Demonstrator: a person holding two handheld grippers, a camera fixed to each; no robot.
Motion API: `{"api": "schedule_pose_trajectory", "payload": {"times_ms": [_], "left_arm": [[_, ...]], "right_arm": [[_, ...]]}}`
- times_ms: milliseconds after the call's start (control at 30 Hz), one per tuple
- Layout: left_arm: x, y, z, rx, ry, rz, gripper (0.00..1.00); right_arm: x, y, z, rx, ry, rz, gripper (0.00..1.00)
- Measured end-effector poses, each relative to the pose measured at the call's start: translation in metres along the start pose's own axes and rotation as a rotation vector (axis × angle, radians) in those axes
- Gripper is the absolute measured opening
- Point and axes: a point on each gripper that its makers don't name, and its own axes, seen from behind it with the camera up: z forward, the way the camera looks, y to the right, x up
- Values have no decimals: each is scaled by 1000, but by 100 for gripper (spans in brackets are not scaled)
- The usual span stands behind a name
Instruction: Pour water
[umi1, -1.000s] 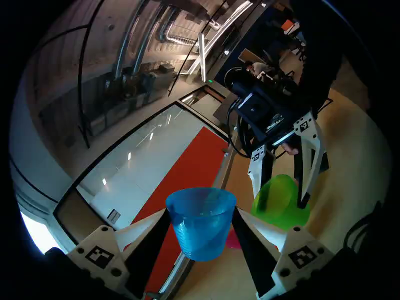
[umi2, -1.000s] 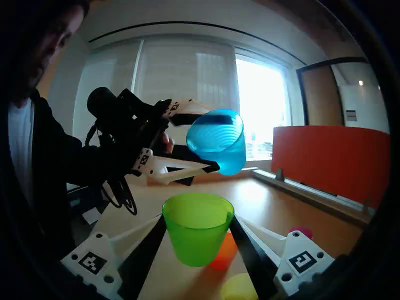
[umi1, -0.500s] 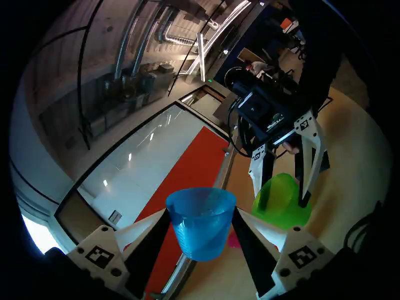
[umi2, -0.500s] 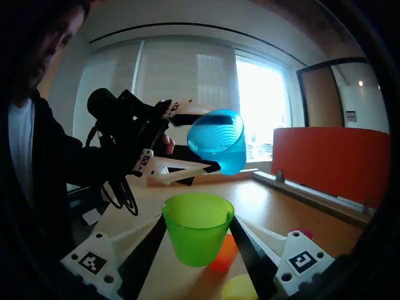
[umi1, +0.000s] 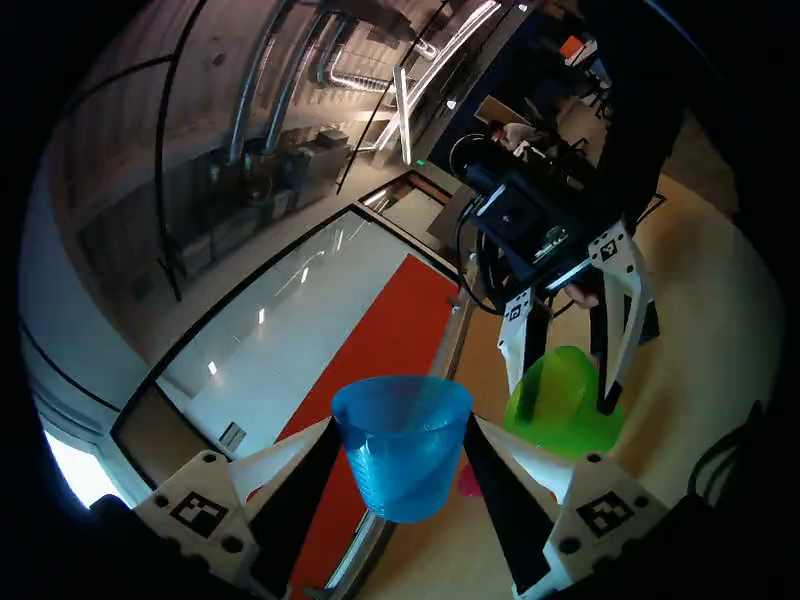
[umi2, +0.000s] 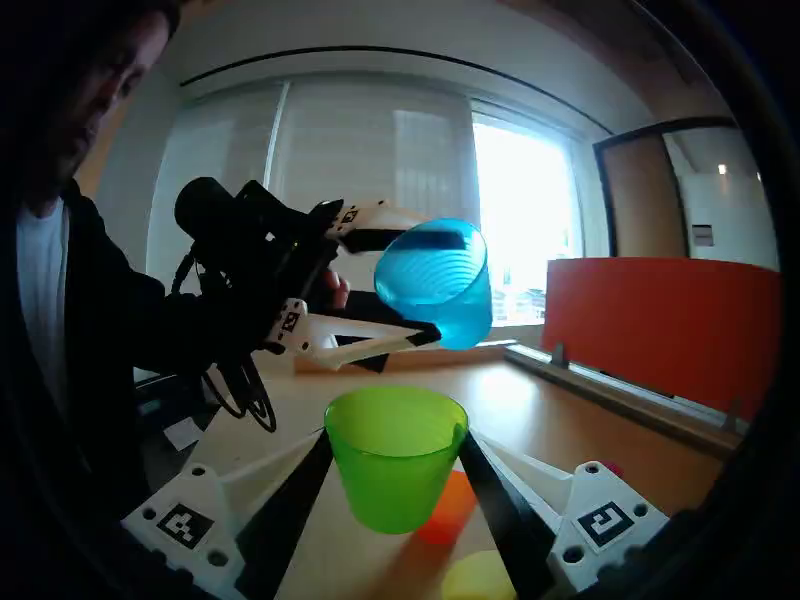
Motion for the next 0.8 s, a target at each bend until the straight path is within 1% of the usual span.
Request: {"api": "schedule_pose_trajectory", "payload": {"times_ms": [800], "left_arm": [[1,1,1,-8,-3,37,84]], "right_arm": [[3,0,1,0,0,-6,91]]}}
